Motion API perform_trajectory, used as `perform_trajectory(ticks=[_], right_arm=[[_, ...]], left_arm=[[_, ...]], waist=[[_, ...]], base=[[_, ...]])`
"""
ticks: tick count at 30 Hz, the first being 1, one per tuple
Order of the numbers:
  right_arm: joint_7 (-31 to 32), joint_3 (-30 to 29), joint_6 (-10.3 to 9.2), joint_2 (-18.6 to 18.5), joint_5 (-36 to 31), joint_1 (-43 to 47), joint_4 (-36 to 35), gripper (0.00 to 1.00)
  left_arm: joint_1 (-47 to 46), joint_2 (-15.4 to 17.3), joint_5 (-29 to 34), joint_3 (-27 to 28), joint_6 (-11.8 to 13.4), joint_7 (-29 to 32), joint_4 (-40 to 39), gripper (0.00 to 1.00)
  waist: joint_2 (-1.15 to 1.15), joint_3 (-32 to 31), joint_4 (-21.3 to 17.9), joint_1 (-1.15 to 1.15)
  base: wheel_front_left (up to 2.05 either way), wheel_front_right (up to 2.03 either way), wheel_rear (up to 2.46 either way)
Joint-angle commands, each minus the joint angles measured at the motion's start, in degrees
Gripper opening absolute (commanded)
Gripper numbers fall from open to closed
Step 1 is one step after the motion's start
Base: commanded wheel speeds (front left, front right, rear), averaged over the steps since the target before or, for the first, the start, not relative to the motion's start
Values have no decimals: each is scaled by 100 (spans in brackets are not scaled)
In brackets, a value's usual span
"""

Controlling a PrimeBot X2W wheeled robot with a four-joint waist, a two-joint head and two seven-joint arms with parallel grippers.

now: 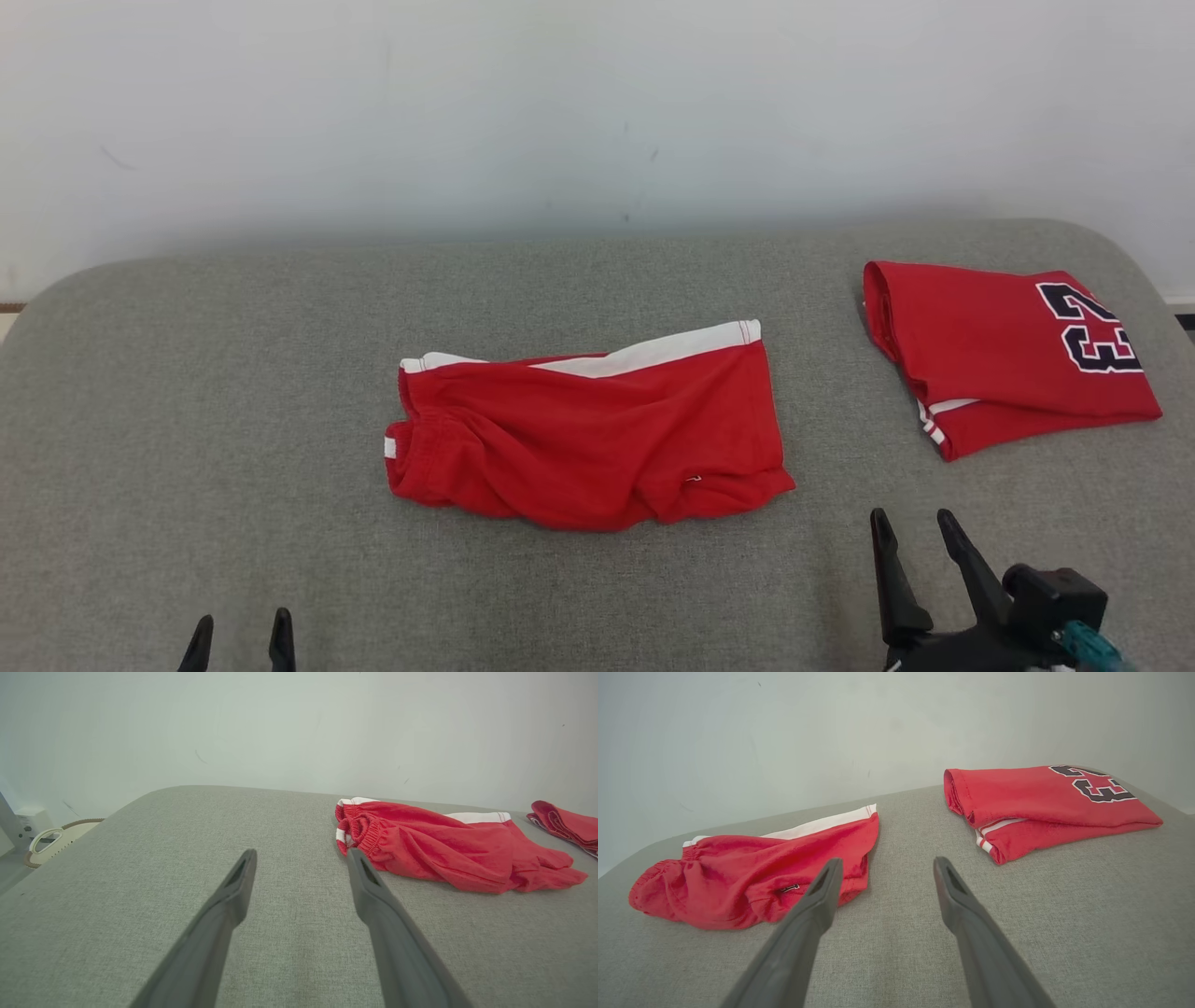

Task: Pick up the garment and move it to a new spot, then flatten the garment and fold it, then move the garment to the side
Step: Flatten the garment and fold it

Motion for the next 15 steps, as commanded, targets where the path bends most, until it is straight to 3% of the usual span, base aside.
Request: perform_trajectory(ticks=[1, 15], right_arm=[[14, 9, -7, 17, 10, -189, 125, 100], [165, -180, -7, -123, -88, -2144, 2162, 100]], left_arm=[[-2, 10, -26, -25, 8, -22, 33, 100], [-209, -47, -66, -248, -49, -85, 186, 100]], waist=[[-1, 12, 24, 0], [-1, 219, 465, 0]], base=[[0, 0, 0], [0, 0, 0]])
